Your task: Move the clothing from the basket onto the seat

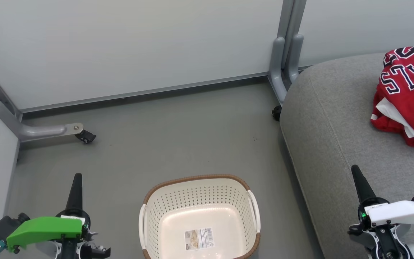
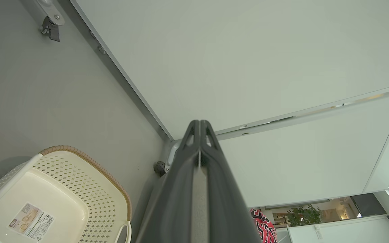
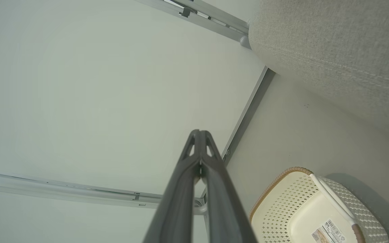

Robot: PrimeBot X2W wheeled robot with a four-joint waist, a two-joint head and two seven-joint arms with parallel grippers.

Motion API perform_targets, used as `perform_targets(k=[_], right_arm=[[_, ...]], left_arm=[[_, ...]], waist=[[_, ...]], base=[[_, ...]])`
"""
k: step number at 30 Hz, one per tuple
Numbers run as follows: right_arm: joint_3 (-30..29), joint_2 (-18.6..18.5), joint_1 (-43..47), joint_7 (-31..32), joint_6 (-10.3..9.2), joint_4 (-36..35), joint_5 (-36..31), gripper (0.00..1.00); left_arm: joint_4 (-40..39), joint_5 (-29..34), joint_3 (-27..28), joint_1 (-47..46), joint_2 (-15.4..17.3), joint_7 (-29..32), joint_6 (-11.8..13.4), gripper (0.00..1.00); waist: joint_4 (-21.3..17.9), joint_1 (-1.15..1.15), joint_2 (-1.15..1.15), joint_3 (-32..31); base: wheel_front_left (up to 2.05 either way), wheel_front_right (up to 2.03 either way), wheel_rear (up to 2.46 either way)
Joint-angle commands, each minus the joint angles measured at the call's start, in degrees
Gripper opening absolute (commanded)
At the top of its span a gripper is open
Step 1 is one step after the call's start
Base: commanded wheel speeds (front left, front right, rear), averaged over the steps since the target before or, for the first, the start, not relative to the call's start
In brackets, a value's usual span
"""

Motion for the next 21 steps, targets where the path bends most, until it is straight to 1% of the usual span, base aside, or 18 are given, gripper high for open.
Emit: perform_targets(k=[1,21], right_arm=[[-0.3,-0.38,-0.92,0.34,-0.01,-0.03,1.54,0.0],[-0.81,-0.44,-1.7,2.71,-0.01,0.94,10.38,0.0]], left_arm=[[-0.3,-1.46,0.45,-1.58,0.13,0.44,-0.38,0.0],[-0.15,-10.89,1.55,-1.99,0.13,2.81,-0.7,0.0]], waist=[[-0.1,0.0,0.0,0.02],[-1.19,0.0,0.0,0.19]], base=[[0.0,0.0,0.0],[0.0,0.0,0.0]])
